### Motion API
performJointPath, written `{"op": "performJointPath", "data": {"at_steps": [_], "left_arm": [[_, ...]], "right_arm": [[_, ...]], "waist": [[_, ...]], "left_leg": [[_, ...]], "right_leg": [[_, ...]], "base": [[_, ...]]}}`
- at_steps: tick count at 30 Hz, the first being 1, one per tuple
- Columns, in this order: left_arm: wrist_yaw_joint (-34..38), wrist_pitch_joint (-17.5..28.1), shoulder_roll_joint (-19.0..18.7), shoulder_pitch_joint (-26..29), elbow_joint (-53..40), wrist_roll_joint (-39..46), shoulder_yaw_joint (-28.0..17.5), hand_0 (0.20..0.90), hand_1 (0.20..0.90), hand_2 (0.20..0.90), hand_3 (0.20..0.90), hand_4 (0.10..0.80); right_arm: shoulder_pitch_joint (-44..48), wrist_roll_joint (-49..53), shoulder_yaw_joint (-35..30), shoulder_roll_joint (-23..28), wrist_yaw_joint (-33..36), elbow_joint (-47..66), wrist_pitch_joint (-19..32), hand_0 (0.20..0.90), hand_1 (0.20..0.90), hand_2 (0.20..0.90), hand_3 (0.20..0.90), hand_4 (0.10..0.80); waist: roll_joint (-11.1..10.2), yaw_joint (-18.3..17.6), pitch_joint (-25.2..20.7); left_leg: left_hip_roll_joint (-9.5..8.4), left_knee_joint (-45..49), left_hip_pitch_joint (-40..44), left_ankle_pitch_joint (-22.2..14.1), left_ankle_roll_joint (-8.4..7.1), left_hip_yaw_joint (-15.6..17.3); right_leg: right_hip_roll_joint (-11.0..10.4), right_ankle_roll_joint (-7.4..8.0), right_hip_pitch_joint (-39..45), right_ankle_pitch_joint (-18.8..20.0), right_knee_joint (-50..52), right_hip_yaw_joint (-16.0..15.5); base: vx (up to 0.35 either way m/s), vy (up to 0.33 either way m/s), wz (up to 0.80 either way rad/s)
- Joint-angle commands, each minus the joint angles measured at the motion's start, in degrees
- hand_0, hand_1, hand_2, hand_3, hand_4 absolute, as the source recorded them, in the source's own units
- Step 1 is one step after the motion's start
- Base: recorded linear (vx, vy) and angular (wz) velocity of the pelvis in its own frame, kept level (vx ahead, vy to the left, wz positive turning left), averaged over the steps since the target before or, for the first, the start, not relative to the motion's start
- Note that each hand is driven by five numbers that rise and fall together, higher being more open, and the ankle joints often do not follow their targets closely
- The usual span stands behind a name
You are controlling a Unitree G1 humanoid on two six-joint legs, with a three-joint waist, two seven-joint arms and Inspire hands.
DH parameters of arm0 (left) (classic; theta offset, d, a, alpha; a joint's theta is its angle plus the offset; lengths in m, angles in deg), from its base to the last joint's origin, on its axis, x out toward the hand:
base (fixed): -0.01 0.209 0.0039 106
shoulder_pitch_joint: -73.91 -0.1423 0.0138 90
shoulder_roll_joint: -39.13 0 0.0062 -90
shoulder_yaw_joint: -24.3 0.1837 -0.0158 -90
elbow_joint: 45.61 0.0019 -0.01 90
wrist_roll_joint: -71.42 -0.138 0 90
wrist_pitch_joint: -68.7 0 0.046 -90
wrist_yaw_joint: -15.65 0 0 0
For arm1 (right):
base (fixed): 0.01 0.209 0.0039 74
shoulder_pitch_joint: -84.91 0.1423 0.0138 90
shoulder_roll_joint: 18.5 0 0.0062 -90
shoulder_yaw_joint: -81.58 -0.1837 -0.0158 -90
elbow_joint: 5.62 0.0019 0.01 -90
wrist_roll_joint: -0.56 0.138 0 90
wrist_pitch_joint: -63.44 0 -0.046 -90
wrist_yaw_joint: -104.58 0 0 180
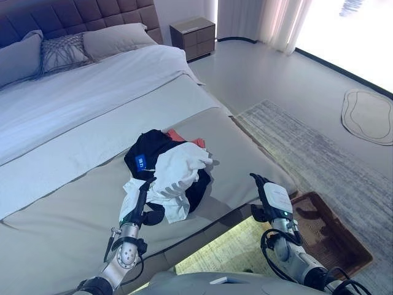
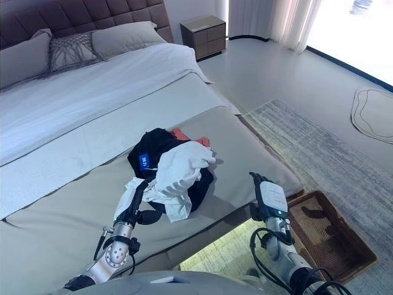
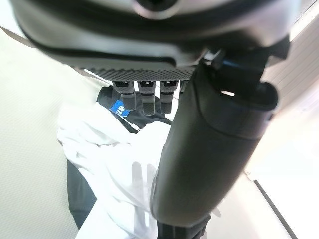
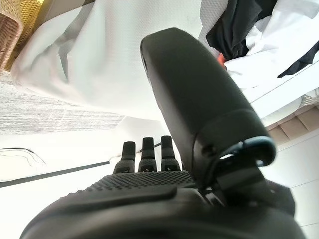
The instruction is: Pick up the clothes from the bed and place them into the basket
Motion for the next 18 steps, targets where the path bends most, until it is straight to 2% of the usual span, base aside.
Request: {"op": "performJointPath", "data": {"at_steps": [1, 11, 18], "left_arm": [[1.4, 5.87, -3.99, 4.81, -5.06, 3.14, -1.33, 0.9, 0.9, 0.9, 0.9, 0.8], [0.98, 7.3, -3.46, 5.22, -4.44, 3.29, -1.16, 0.9, 0.9, 0.9, 0.9, 0.8], [-2.29, 6.48, -2.89, 4.99, -4.05, 7.41, -1.69, 0.9, 0.9, 0.9, 0.9, 0.8]], "right_arm": [[5.17, 0.53, -1.04, 0.54, 5.48, 4.89, 1.63, 0.9, 0.9, 0.9, 0.9, 0.8], [5.52, 1.18, -0.67, -0.04, 5.37, 4.32, 1.18, 0.9, 0.9, 0.9, 0.9, 0.8], [5.85, 1.94, -0.88, -0.34, 6.78, 3.85, 1.19, 0.9, 0.9, 0.9, 0.9, 0.8]], "waist": [[-2.95, 0.32, 0.18], [-2.97, 0.43, 0.08], [-2.87, 0.97, 0.13]], "left_leg": [[-4.38, 0.09, 1.46, -7.72, 2.8, -2.1], [-4.29, 0.09, 1.44, -7.68, 2.68, -2.17], [-4.38, 0.09, 1.2, -7.49, 2.61, -2.58]], "right_leg": [[1.92, -2.71, 0.34, -4.4, 1.73, 2.9], [1.76, -2.61, 0.29, -4.47, 1.95, 2.86], [1.5, -2.62, 0.31, -4.57, 2.2, 2.44]], "base": [[0.0, 0.0, 0.0], [0.0, 0.0, 0.0], [0.001, 0.0, 0.02]]}}
